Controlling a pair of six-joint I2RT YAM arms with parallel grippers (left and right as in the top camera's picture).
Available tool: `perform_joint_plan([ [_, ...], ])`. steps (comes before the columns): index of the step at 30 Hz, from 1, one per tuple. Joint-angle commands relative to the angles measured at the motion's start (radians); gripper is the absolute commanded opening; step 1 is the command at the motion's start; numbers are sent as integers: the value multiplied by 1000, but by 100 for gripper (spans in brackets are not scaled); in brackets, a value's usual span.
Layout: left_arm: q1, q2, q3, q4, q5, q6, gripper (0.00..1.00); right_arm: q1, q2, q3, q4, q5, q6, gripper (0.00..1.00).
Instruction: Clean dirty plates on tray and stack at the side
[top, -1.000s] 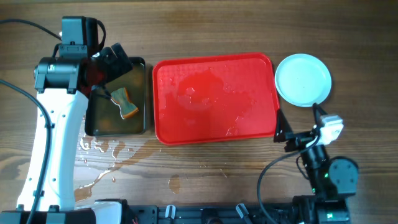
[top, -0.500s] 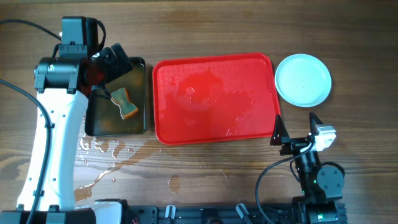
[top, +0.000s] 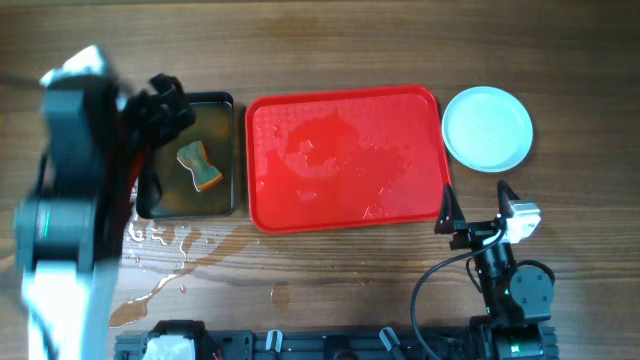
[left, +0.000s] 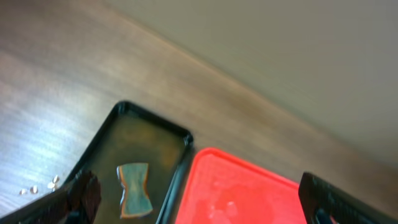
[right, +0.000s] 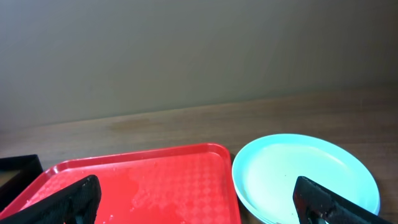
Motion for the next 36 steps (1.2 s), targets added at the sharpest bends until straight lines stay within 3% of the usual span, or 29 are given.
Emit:
perform_joint_plan([
  [1, 2, -297, -349, 267, -21, -5, 100, 5, -12, -2, 3, 12, 11, 100],
  [2, 2, -420, -517, 418, -20, -6, 100, 5, -12, -2, 3, 12, 11, 100],
  [6, 0, -667, -920, 723, -20, -14, 100, 5, -12, -2, 3, 12, 11, 100],
  [9, 11, -834, -1146, 872, -21, -13, 100, 5, -12, -2, 3, 12, 11, 100],
  [11, 23, -917, -1214, 883, -21, -13, 100, 5, -12, -2, 3, 12, 11, 100],
  [16, 86, -1073, -1335, 877, -31, -13, 100, 5, -12, -2, 3, 12, 11, 100],
  [21, 85, -1073, -1357, 803, -36, -12, 100, 5, -12, -2, 3, 12, 11, 100],
  [36, 85, -1073, -1357, 804, -36, -13, 100, 5, -12, -2, 3, 12, 11, 100],
])
